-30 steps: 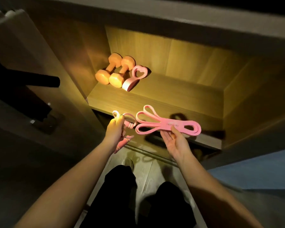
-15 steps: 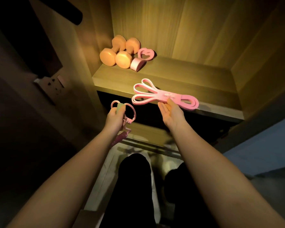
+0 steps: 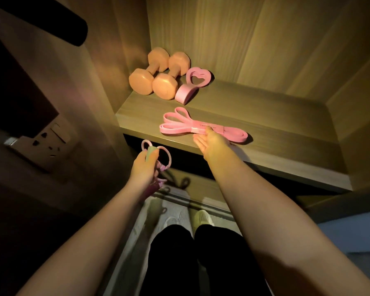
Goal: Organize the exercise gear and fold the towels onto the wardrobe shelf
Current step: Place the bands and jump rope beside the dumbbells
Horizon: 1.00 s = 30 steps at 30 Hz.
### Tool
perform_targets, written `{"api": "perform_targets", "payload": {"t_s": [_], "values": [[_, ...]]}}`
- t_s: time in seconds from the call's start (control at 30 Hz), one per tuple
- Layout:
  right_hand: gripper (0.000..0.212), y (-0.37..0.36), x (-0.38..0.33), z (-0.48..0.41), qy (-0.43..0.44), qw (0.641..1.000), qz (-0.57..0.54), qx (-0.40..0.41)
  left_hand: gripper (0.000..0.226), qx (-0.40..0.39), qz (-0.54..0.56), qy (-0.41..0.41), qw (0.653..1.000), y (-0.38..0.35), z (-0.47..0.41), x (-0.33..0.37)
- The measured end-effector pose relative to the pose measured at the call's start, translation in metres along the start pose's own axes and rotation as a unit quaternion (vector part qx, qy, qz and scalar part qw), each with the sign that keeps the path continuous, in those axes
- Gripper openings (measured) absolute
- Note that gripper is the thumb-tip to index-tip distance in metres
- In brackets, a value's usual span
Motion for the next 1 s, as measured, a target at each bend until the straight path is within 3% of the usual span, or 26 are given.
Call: {"api": "perform_targets", "payload": {"t_s": [0.13,0.2,0.23,0.27,0.3,0.33,0.37,0.47,0.57,0.63,0.83,1.0], "values": [[0.048,0.011,-0.002,0.009,-0.043,0.979,0.200,-0.012,0.037,0.000,-0.020,-0.013,1.000,0.005,-0.001,-0.003],[0.041,0.020,-0.014,0.018,0.033,0.924,0.378,0.042,0.035,-0.005,0.009,-0.003,1.000,0.006,0.001,-0.006],[0.034,0.024,-0.024,0.022,0.109,0.857,0.497,0.075,0.035,-0.004,-0.004,-0.004,1.000,0.007,0.001,-0.008],[0.028,0.026,-0.033,0.026,0.193,0.758,0.614,0.103,0.036,-0.001,-0.038,-0.008,0.999,0.009,0.001,-0.007],[0.021,0.025,-0.039,0.031,0.261,0.660,0.695,0.116,0.038,0.000,-0.069,-0.012,0.998,0.010,0.001,-0.007],[0.015,0.023,-0.044,0.034,0.299,0.592,0.740,0.113,0.039,0.002,-0.089,-0.013,0.996,0.012,0.001,-0.005],[0.018,0.022,-0.047,0.032,0.313,0.549,0.768,0.097,0.039,0.004,-0.096,-0.014,0.995,0.013,0.000,-0.004],[0.053,0.021,-0.052,0.013,0.269,0.487,0.831,0.016,0.039,-0.002,-0.101,-0.010,0.995,0.018,-0.002,0.000],[0.056,0.022,-0.057,-0.002,0.226,0.465,0.855,-0.043,0.039,-0.018,-0.046,0.009,0.999,0.022,-0.002,-0.001],[0.050,0.020,-0.059,-0.009,0.238,0.477,0.843,-0.071,0.040,-0.019,0.000,0.012,1.000,0.027,0.000,-0.003],[0.052,-0.012,-0.037,-0.026,0.289,0.497,0.811,-0.108,0.036,0.013,-0.100,0.000,0.995,0.047,-0.009,-0.006],[0.050,-0.050,-0.019,-0.045,0.299,0.494,0.807,-0.123,0.035,0.015,0.005,0.002,1.000,0.044,-0.006,-0.003]]}}
Point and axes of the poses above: each hand's wrist, its own z-axis away from the middle knuckle, its own y-axis out of the back of the hand, x = y × z, the point moved 3 cm from there along -z, towards the middle knuckle, and after that the axes turned 10 degrees about -x, right-handed, at the moved point
